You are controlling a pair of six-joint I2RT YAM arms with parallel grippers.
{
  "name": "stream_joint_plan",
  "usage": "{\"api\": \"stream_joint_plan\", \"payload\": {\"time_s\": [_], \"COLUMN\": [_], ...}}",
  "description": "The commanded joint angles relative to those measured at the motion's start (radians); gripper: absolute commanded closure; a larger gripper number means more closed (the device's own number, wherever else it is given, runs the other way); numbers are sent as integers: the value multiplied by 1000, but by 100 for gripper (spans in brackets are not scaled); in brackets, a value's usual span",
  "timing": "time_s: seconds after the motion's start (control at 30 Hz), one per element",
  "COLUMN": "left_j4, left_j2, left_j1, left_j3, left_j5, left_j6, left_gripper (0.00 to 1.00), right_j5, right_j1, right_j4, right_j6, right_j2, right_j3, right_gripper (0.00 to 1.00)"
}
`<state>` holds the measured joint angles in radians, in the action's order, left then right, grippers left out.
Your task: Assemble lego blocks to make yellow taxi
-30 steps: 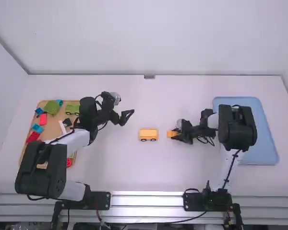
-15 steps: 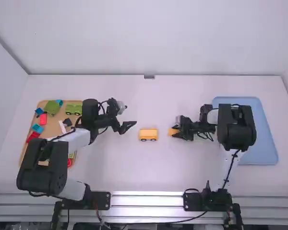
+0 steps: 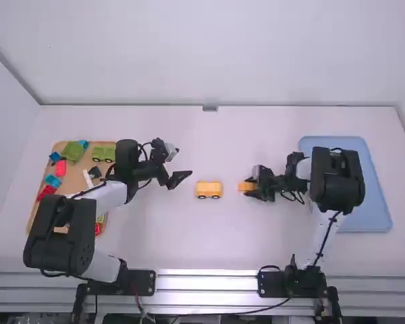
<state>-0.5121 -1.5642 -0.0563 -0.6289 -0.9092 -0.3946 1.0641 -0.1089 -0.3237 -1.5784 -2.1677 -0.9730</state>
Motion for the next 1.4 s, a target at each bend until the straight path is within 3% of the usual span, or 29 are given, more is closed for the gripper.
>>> {"api": "stream_joint_plan", "payload": {"time_s": [0.0, 0.13, 0.3, 0.5, 0.7, 0.83, 1.1, 1.37], "left_j4": [-4, -10, -14, 22, -85, -156, -153, -48], "left_j2": [-9, -9, -9, -100, -234, -312, -409, -479], "left_j1": [4, 4, 0, -89, -135, -136, -136, -144], "left_j3": [5, 5, 5, 5, 5, 5, 3, -101], "left_j5": [-24, -25, -26, -18, -23, -105, -118, -122], "left_j6": [-22, -22, -22, -180, -230, -280, -472, -478], "left_gripper": [1, 1, 1, 1, 1, 1, 1, 1], "right_j5": [-18, -21, -10, 50, 57, 42, 27, 27], "right_j1": [-9, -10, -10, -6, 6, 25, 105, 164], "right_j4": [-5, -11, 9, -86, -299, -354, -342, -332], "right_j6": [3, 2, 2, -13, -135, -138, -42, -18], "right_j2": [6, 6, 6, 38, 117, 167, 256, 277], "right_j3": [13, 14, 26, -12, -81, -111, -120, -120], "right_gripper": [52, 59, 76, 83, 81, 80, 80, 80]}}
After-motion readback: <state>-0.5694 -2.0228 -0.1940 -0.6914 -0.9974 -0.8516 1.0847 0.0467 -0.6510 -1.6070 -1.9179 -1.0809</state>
